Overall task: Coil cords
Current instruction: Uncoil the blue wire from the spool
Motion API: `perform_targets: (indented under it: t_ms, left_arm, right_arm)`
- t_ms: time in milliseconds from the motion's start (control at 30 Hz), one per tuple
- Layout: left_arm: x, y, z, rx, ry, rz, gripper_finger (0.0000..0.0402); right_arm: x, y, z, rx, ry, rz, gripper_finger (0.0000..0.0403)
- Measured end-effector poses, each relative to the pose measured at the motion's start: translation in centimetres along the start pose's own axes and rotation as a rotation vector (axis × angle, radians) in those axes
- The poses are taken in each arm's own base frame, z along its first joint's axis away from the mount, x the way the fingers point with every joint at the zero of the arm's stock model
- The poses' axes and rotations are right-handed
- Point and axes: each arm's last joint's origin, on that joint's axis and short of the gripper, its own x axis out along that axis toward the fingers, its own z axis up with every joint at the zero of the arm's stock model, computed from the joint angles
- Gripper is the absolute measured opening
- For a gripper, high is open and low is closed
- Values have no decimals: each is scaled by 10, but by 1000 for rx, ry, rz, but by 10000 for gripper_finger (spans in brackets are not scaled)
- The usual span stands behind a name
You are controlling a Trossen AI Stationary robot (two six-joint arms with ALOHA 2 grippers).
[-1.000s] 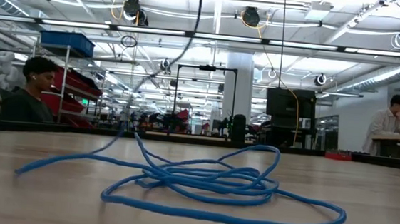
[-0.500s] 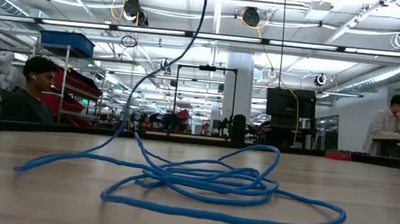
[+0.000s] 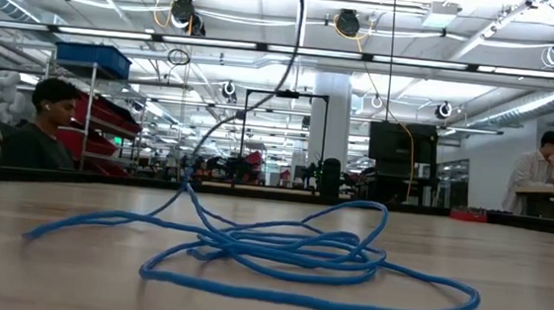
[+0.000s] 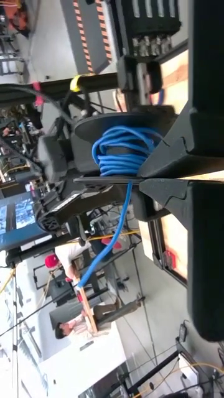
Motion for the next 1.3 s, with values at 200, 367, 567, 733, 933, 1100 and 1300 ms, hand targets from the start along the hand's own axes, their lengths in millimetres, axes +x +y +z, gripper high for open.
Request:
perform_targets:
  t_ms: [200,367,567,733,933,1100,1300]
  left_arm:
    - [0,-1,-6,65,36,2,2]
    - [0,-1,-10,124,75,44,2]
    - [-1,-1,-15,182,106,62,2]
    - [-1,-2,-19,270,129,55,2]
    - [2,-8,-26,384,164,130,2]
    - [7,-13,-34,480,206,198,2]
    - [11,-10,-34,471,229,276,2]
  right_arm:
    - [-17,-7,11,38,71,-163,1]
    - [-34,0,25,42,55,-201,1]
    - [-46,9,39,30,-16,-184,1]
    - [-50,15,46,10,-76,-153,0]
    - [-49,17,48,-2,-99,-74,0]
    - [-45,15,45,-8,-92,-67,0]
    - [-38,14,37,-34,-61,-42,0]
